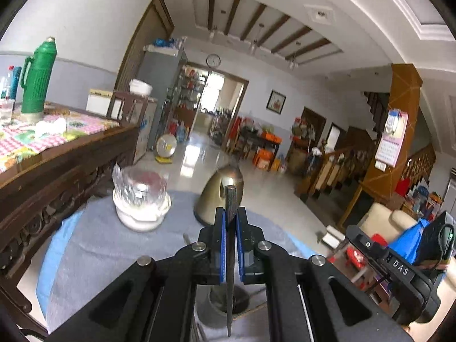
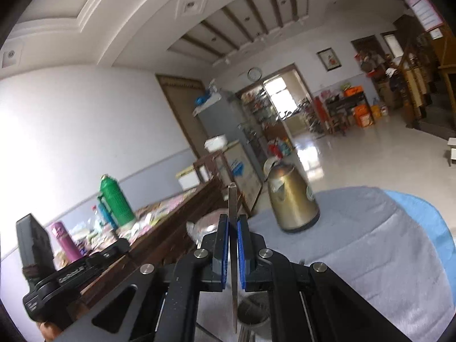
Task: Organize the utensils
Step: 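Raise both held chopsticks above the holder cup and open both tools, then bring both open tools back down to the remaining chopsticks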
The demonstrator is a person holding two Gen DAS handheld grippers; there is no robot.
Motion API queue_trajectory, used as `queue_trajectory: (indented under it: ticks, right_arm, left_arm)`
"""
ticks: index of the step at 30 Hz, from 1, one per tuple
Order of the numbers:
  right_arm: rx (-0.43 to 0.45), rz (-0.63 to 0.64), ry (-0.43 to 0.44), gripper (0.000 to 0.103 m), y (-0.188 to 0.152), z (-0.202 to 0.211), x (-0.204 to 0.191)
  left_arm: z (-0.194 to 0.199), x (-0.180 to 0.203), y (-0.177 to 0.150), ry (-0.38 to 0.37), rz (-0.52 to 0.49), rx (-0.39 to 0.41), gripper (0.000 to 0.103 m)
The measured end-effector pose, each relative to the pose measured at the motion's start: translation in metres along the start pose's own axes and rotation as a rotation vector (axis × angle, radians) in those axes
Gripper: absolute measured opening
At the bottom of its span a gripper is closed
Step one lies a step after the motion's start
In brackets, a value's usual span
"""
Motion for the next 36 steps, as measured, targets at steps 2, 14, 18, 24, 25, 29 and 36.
queue_trajectory:
  ticks: [2, 14, 18, 24, 25, 29, 36]
  right_arm:
    - [0.031, 0.008, -0.021, 0.006, 0.004, -0.001, 0.001]
    - [-0.034, 0.108, -0.102, 0.006, -0.03, -0.032, 0.006]
    - [-0.08, 0.119, -0.111, 0.006, -0.043, -0.037, 0.009]
    - [-0.141, 0.106, -0.113, 0.007, -0.057, -0.041, 0.012]
    - [-0.151, 0.106, -0.112, 0.008, -0.059, -0.041, 0.013]
    - [-0.176, 0.071, -0.117, 0.009, -0.061, -0.037, 0.019]
    - [-0.17, 0.001, -0.113, 0.021, -0.058, -0.013, 0.033]
  left_arm:
    - [-0.001, 0.001, 0.009, 0.006, 0.002, 0.046, 0.007]
    - [-0.046, -0.012, -0.015, 0.093, 0.001, 0.099, 0.007]
    - [-0.059, -0.016, -0.035, 0.098, 0.005, 0.04, 0.007]
    - [-0.058, -0.015, -0.049, 0.098, -0.002, -0.011, 0.007]
    - [-0.056, -0.015, -0.051, 0.097, -0.003, -0.015, 0.007]
    - [-0.053, -0.016, -0.06, 0.087, -0.009, -0.065, 0.029]
    - [-0.025, -0.022, -0.075, 0.1, -0.006, -0.087, 0.048]
Point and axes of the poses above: each gripper's, at about its wrist camera, not at the fingertips, and z roughly against the way its jaws point, x to its right, y to its top, the point moved 7 cm from there along -z, roughly the way its jaws point, and after that the axes turned 3 degrees about x, right-handed, at the moved point
